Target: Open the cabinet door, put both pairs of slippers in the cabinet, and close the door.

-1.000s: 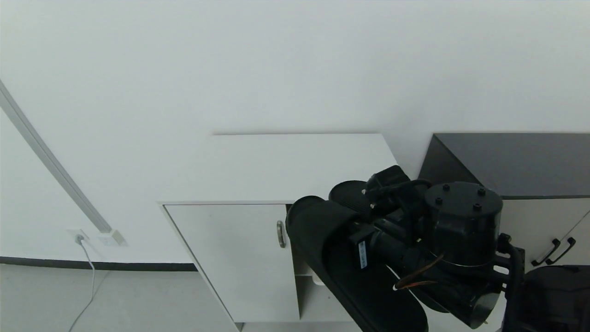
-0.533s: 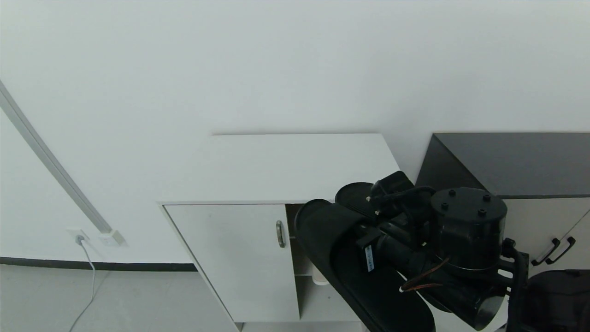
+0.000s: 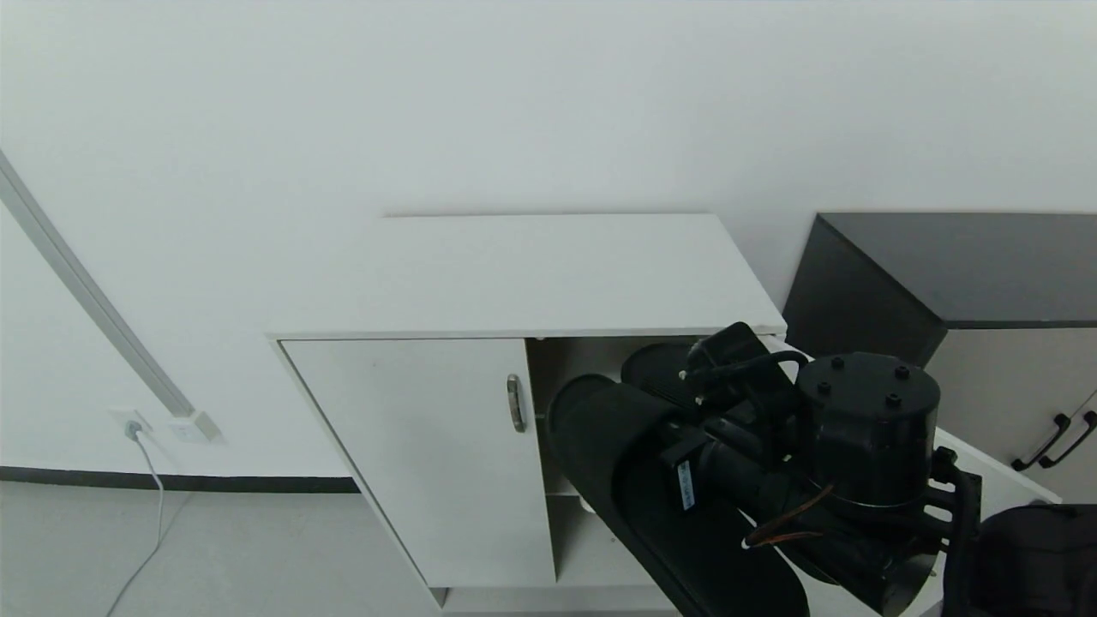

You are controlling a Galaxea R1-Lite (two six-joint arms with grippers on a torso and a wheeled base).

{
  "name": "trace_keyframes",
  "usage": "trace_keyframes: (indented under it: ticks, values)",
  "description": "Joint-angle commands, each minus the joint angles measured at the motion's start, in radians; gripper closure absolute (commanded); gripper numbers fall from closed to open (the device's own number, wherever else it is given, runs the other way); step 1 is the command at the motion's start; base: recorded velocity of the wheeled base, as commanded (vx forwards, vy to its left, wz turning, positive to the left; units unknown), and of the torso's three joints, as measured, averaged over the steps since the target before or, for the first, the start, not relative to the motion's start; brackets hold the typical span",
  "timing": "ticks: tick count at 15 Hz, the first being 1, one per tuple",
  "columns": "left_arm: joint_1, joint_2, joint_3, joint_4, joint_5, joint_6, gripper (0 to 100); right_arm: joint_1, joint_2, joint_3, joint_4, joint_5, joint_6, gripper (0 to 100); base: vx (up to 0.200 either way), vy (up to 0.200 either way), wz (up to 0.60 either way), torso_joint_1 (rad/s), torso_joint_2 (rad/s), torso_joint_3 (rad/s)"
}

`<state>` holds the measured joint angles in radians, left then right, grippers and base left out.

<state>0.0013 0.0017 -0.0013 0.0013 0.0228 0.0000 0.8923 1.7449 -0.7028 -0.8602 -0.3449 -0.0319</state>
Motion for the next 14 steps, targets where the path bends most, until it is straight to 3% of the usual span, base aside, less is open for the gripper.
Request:
trace_keyframes:
  ticks: [1,14]
  values:
    - [0.000,0.000,0.000,0.000,0.000,0.000,100,0.002,0.004,0.003,0.000,0.000,0.000,100,0.000,0.000,0.00,-0.212,0.53,0.315]
    - [-0.001,0.000,0.000,-0.001,0.000,0.000,100,0.005,0.012,0.011,-0.010,0.000,-0.002,100,0.000,0.000,0.00,-0.176,0.50,0.322]
